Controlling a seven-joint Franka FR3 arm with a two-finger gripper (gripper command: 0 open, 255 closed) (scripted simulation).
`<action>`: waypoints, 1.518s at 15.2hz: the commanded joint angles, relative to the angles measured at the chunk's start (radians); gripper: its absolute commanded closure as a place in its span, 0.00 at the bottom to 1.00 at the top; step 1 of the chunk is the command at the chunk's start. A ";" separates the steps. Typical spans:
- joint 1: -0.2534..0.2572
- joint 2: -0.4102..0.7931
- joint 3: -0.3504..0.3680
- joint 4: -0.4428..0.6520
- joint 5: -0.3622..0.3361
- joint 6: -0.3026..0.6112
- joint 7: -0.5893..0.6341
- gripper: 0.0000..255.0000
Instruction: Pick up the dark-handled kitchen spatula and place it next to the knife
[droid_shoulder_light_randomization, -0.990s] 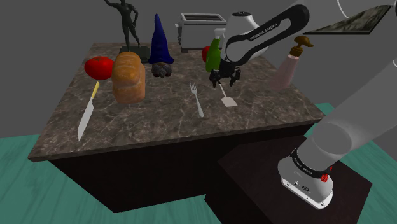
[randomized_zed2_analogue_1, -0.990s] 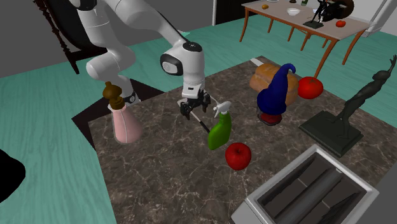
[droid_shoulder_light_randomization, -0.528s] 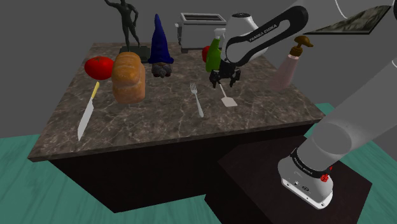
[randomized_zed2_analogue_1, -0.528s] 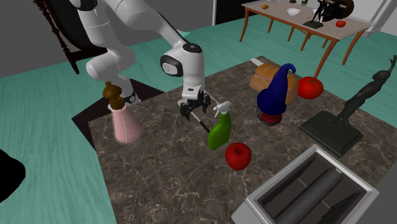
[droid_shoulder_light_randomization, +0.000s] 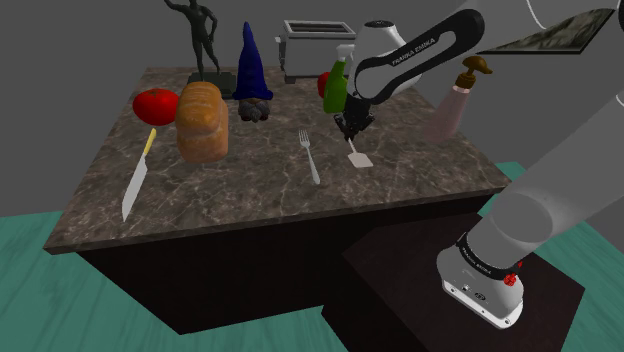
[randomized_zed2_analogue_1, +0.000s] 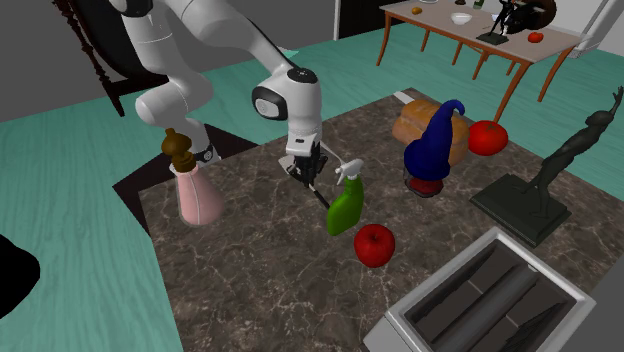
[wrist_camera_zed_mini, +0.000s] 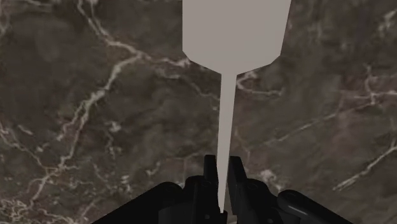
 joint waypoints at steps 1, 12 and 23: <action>0.000 0.000 0.000 0.000 0.000 0.000 0.000 1.00; 0.003 -0.085 -0.005 0.058 0.026 -0.141 -0.023 1.00; 0.004 -0.150 -0.012 0.148 0.041 -0.295 -0.038 1.00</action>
